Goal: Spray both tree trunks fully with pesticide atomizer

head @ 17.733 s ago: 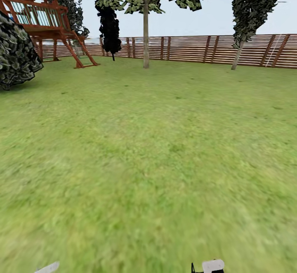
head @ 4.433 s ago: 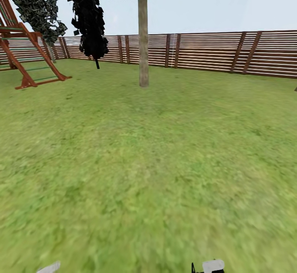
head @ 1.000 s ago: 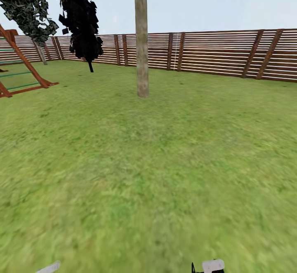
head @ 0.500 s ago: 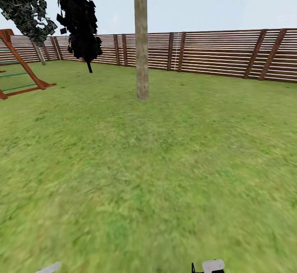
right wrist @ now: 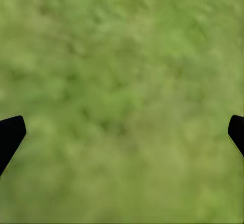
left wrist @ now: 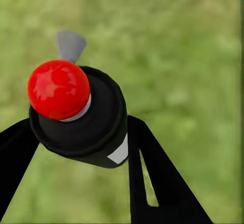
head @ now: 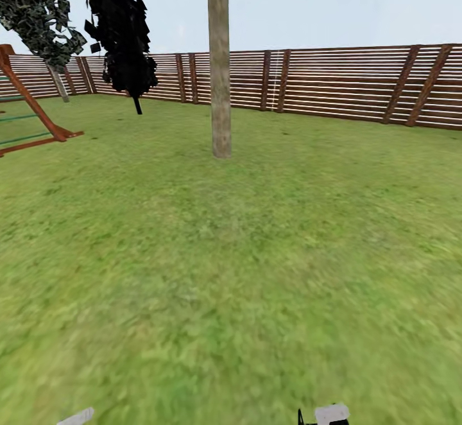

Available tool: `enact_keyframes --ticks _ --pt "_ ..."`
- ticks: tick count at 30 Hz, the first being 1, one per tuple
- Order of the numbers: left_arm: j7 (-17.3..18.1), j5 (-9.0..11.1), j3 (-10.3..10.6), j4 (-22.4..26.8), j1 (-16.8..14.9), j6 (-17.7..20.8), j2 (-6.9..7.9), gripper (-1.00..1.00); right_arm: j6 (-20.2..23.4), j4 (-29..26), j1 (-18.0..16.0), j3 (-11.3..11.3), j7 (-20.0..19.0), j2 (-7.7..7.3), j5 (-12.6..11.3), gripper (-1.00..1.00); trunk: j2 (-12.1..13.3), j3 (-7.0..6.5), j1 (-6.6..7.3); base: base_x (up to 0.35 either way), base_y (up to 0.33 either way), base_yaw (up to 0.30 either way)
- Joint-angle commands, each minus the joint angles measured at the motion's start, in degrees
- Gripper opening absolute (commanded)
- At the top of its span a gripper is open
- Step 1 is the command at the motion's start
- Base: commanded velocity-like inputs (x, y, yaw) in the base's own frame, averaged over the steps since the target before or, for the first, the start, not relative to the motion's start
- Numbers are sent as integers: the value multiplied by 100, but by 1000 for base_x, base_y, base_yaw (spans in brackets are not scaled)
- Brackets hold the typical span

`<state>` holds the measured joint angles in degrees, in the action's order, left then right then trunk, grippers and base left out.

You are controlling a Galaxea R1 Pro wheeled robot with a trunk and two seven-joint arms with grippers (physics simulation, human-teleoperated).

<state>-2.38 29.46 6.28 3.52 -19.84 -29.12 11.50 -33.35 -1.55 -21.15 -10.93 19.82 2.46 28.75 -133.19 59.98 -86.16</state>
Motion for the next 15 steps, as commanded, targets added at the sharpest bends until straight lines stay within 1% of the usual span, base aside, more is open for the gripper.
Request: enact_keyframes --ticks 1,15 --pt "-25 25 48 0 -2 -14 1 -100 -10 5 -3 -41 31 1 61 100 -2 5 -3 340 0 0" --pt "-25 25 48 -1 -2 -10 -6 -100 -9 5 -3 -41 31 0 61 100 -2 5 -3 339 0 0"
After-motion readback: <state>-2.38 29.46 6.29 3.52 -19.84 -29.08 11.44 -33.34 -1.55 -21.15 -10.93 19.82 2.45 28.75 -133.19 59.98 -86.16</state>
